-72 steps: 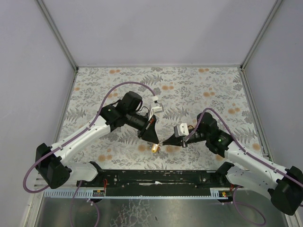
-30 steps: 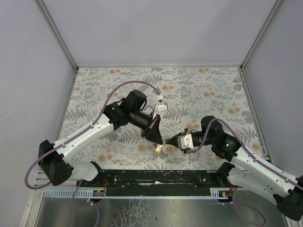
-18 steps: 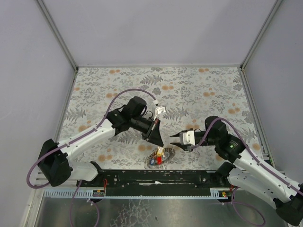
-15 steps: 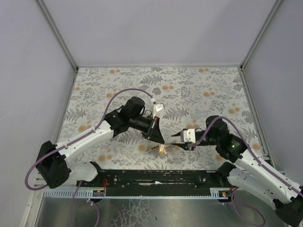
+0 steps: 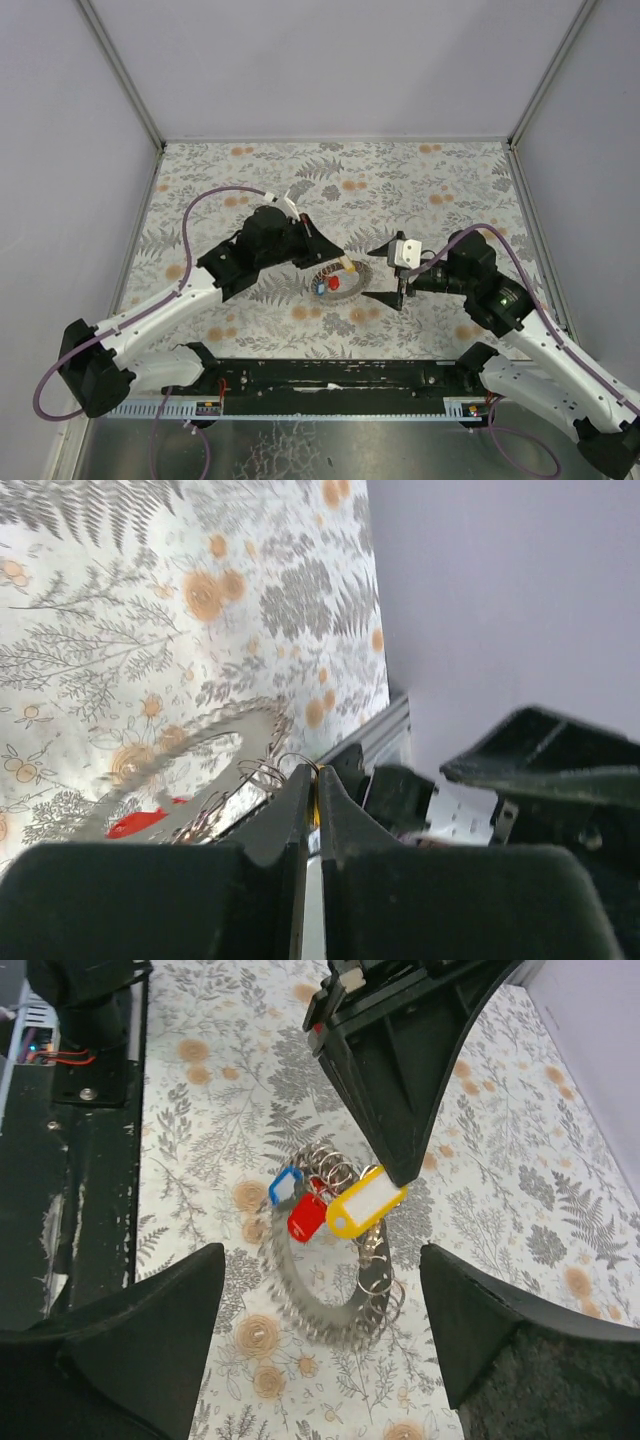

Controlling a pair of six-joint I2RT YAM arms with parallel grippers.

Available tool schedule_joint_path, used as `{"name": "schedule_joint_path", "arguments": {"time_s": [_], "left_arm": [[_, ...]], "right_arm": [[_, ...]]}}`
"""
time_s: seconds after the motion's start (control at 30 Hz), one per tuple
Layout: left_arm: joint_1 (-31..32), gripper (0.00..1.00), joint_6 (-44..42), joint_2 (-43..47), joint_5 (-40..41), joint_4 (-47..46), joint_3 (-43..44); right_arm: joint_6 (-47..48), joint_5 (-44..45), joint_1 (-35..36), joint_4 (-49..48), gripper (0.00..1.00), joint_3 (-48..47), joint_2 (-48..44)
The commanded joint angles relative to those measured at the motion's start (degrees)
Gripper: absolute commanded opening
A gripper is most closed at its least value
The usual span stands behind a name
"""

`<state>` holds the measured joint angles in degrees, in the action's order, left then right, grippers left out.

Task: Remove the keys from the keyring
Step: Remove the key from the keyring.

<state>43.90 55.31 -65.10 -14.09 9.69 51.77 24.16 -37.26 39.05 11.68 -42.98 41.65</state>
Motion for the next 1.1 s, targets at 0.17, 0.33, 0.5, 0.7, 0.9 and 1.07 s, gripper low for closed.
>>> {"name": "schedule_joint_path", "arguments": {"time_s": [0.17,0.33,0.5,0.7,0.9,1.07], "left_arm": [[0.24,0.0,18.02,-7.79,14.03,3.74,10.23],[0.34,0.0,22.34,-10.19,17.61,8.33,15.16],[0.39,0.0,24.64,-12.37,16.1,10.19,17.4],[0.47,0.0,25.4,-12.89,14.77,10.51,18.27],[0.44,0.0,25.72,-12.15,14.23,10.39,17.77],[0.47,0.0,26.62,-12.01,13.13,9.61,17.08]], "right_arm": [[0.58,6.45,-0.46,-2.68,0.86,-7.09,8.11],[1.63,11.8,-0.46,-5.9,0.87,-7.42,11.88],[5.52,15.08,-0.46,-9.54,0.87,-8.17,13.82],[10.2,17.37,-0.47,-12.02,0.81,-9.22,15.88],[12.72,14.85,-0.42,-11.48,0.66,-9.85,16.96],[15.85,14.77,0.25,-11.64,0.6,-9.46,17.84]]}}
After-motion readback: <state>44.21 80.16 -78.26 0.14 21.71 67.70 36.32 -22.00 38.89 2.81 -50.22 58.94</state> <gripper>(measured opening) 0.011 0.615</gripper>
